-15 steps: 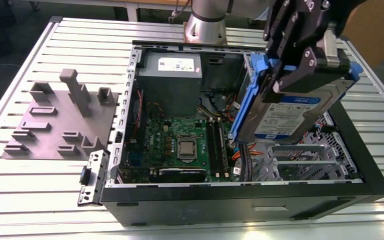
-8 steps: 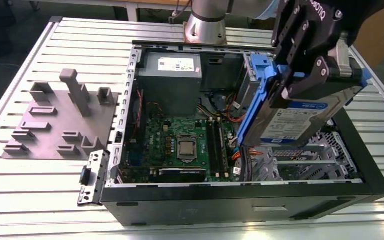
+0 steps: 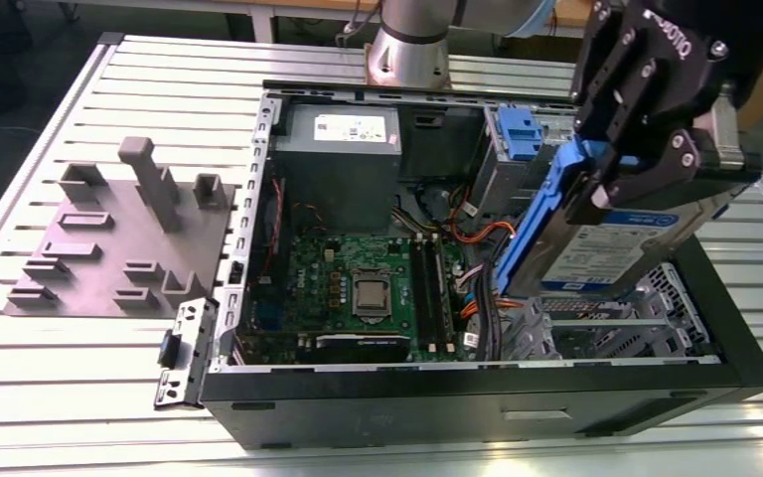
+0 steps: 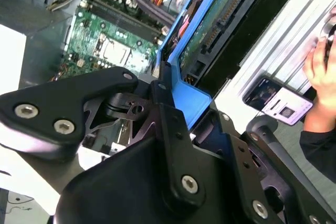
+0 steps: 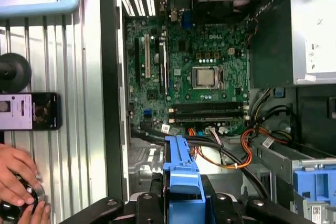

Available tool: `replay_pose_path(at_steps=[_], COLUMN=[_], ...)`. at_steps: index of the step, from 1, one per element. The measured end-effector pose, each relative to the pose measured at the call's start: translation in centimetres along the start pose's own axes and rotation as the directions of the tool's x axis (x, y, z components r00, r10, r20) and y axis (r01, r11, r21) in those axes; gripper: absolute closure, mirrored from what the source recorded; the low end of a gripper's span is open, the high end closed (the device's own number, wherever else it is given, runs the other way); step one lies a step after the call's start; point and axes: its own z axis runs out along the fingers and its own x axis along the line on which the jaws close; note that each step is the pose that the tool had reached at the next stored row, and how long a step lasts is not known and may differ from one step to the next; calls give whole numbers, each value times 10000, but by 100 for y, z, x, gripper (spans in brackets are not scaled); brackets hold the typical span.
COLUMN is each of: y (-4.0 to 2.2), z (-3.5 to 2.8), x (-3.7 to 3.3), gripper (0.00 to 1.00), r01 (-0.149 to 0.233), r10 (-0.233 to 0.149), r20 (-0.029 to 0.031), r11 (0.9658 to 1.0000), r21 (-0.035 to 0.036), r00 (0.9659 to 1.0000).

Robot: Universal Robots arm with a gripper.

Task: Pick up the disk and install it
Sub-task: 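Insert the disk into the insertion slot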

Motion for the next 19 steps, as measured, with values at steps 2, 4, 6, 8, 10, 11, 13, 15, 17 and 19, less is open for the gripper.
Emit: replay_pose_path(at_steps=[2,4,6,8,10,11,13,15,17,19], y=[-76,-140,-191,-237,-288,-311,-350,-384,-406,-421], z=[7,17,26,36,44,48,55,65,76,91], x=[-4,-8,-11,-13,-16,-17,-19,-21,-22,-23], gripper=[64,64,64,64,64,64,64,64,64,64], r01=[0,0,0,0,0,0,0,0,0,3], r10=[0,0,0,0,0,0,0,0,0,-3], r20=[-2,0,0,0,-1,-1,0,1,-1,-1], r11=[10000,10000,10000,10000,10000,10000,10000,10000,10000,10000], r21=[0,0,0,0,0,0,0,0,0,0], r00=[10000,10000,10000,10000,10000,10000,10000,10000,10000,10000])
